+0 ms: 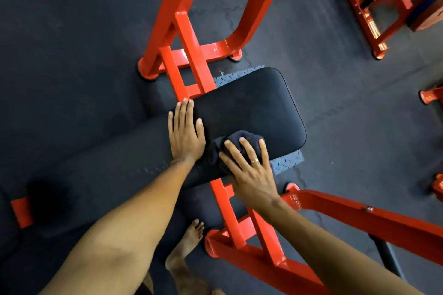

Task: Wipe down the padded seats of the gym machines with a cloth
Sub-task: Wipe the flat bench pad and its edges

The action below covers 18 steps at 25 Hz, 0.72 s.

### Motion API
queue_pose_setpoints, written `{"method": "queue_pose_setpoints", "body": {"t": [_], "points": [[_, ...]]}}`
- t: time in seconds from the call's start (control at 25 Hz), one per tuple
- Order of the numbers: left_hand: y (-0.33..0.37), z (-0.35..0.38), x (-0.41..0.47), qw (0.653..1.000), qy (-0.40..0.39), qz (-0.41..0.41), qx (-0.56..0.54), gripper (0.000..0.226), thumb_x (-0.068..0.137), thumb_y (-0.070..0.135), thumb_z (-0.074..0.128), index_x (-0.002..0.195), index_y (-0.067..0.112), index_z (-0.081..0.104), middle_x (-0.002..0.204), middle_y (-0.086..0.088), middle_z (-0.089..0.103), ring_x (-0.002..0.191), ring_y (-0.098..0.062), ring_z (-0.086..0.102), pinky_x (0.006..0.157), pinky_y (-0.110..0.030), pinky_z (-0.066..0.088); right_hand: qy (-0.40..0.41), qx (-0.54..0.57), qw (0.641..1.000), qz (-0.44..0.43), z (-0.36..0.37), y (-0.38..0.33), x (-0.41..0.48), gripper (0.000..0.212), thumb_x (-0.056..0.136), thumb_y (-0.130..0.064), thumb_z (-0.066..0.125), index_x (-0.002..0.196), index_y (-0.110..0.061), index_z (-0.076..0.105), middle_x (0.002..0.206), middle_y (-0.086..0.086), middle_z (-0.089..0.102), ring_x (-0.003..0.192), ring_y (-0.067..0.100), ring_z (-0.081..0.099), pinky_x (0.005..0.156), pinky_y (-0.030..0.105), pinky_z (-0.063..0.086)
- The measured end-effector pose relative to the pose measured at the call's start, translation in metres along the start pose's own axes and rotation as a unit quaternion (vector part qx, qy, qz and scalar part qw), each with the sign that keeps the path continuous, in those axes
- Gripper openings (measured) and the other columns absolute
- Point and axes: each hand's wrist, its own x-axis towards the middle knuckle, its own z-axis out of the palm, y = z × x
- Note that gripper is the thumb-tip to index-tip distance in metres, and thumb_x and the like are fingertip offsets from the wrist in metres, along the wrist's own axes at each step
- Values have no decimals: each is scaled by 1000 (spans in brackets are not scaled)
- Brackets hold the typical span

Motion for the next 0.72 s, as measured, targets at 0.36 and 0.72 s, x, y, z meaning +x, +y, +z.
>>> {"method": "queue_pose_setpoints", "body": {"t": [0.36, 0.72], "points": [[-6, -4, -32, 1000, -10, -5, -15, 56, 104, 28, 34, 157, 7, 32, 165, -8, 27, 155, -21, 19, 127, -45, 11, 56, 12, 971, 230, -17, 15, 62, 46, 93, -30, 57, 139, -26, 57, 161, 1, 37, 149, 39, 29, 119, 71, 6], [-3, -7, -58, 1000, -16, -8, -4, 58, 105, 30, 32, 158, 8, 27, 167, -8, 22, 156, -21, 14, 127, -46, 10, 84, -9, 986, 144, -16, 56, -8, 35, 93, -30, 65, 128, -27, 67, 154, 1, 48, 145, 36, 39, 118, 68, 17]]}}
